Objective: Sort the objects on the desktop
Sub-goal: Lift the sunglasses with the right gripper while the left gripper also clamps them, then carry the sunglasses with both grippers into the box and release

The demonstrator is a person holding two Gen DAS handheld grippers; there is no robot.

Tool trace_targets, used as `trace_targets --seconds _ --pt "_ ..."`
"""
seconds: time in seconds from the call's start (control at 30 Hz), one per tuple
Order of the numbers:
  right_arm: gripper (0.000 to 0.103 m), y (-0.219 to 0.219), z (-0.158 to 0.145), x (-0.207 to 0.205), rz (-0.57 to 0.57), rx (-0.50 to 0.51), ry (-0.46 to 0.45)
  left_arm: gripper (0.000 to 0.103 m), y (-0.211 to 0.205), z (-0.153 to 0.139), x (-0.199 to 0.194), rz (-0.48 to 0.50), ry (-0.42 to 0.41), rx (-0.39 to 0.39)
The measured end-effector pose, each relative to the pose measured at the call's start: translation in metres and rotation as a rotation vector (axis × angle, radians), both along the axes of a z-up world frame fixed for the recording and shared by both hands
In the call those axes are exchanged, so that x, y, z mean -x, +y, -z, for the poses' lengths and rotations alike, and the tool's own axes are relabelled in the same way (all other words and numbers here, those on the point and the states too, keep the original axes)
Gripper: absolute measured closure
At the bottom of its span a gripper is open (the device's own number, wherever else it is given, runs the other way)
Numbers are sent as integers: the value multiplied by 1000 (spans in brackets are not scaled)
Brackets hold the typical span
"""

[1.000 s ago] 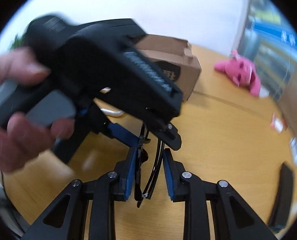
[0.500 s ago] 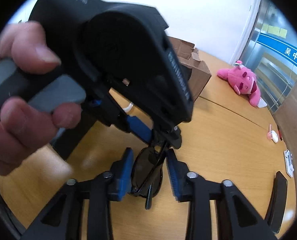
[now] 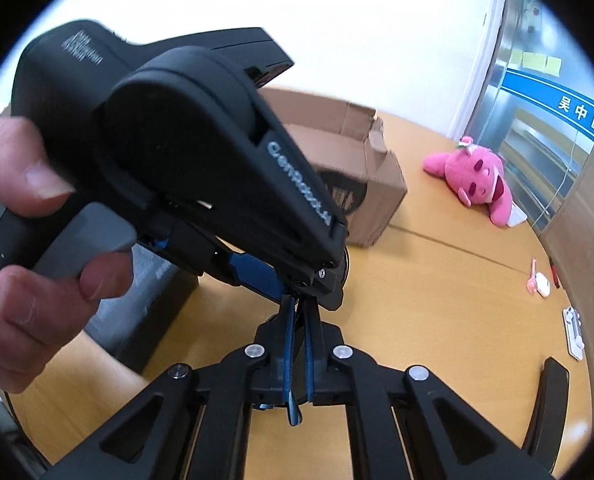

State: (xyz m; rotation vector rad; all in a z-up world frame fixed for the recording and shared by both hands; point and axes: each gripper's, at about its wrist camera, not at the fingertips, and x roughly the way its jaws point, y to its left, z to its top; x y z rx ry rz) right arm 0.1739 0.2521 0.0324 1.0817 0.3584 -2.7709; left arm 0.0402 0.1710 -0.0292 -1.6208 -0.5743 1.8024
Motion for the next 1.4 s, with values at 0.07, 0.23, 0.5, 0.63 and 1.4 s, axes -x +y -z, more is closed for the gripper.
trace_targets --seconds 0.07,0.23,0.5,0.63,1.4 --pt "99 -2 -7 4 -1 4 12 75 -9 -9 4 -9 25 -10" --pt "88 -9 -22 9 22 8 50 75 -6 -33 12 -45 100 -25" --pt "92 -15 -30 32 -8 67 9 75 -10 -51 33 -95 147 -34" --pt "94 -12 -39 50 -12 131 0 75 -13 -67 44 -106 186 -34" --pt "95 6 -153 279 -87 316 37 75 -39 -184 280 -97 374 -36"
